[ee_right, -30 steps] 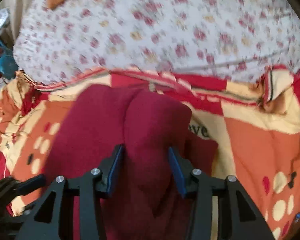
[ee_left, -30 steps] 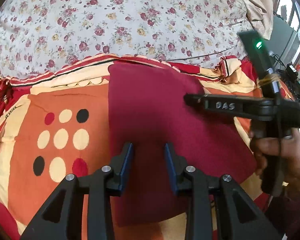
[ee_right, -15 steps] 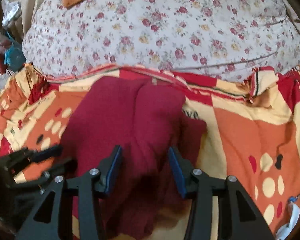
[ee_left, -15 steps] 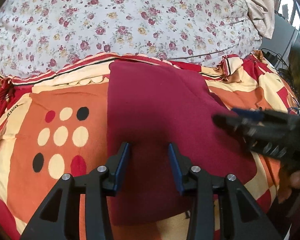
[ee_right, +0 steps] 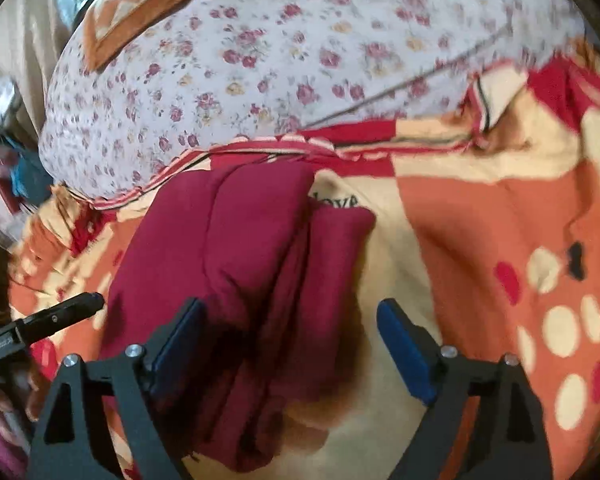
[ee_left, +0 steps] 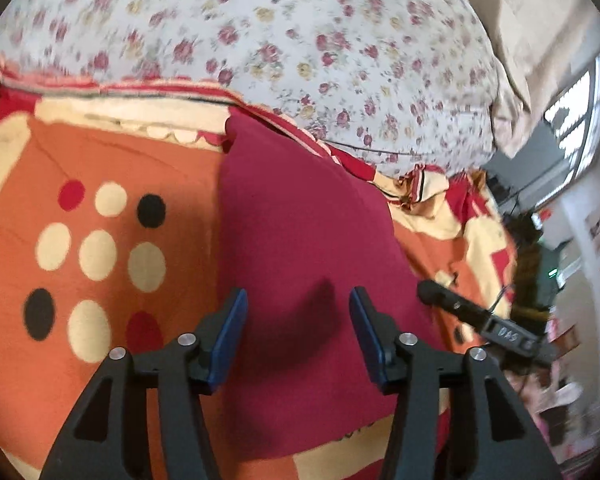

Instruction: Fold small clothes

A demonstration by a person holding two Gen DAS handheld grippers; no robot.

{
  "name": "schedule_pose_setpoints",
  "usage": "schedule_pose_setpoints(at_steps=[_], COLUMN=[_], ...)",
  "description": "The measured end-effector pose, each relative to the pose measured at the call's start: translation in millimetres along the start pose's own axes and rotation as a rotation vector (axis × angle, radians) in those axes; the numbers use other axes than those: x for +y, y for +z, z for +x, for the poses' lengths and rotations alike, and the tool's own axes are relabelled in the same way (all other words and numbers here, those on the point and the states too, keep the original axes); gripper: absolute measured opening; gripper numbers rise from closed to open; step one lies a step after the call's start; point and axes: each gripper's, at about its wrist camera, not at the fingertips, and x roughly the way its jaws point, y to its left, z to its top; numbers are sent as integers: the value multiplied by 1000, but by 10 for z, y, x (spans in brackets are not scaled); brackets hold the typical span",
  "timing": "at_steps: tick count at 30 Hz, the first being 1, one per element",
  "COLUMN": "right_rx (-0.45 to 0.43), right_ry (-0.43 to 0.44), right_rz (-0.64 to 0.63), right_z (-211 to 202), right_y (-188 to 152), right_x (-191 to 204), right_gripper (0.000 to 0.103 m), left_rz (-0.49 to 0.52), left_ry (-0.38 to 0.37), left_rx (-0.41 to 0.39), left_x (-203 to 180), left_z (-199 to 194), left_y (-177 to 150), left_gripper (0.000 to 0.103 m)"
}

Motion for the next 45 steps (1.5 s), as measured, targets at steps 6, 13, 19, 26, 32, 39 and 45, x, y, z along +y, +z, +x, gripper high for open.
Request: schedule_pose_setpoints(at_steps=[6,13,19,26,32,39,45], right_rx=[32,38,-3,-5,43,114,116], right_ry=[109,137,116,145,214,157,141], right_rz=[39,49,3,-26,-66,-116,-79], right_z=[330,562,512,160,-106,47,-149], right_y=[39,83,69,77,-221,-745,-812], right_x=[-43,30,183,404,808,1043,948], right_gripper=[92,94,70,46,46,59,61], left_rz=[-21,-18,-9,34,36,1,2], left_ry=[-10,-15,-3,-14,21,130,173], left_rx=[19,45,61,26,9,72,29], left_x=[137,179,136,-65,-67,212,183], left_z=[252,400,459,58,-549,-603,-661], left_y=[18,29,20,-49,-340,-879,-940], left_gripper=[52,58,52,31,31,35,43])
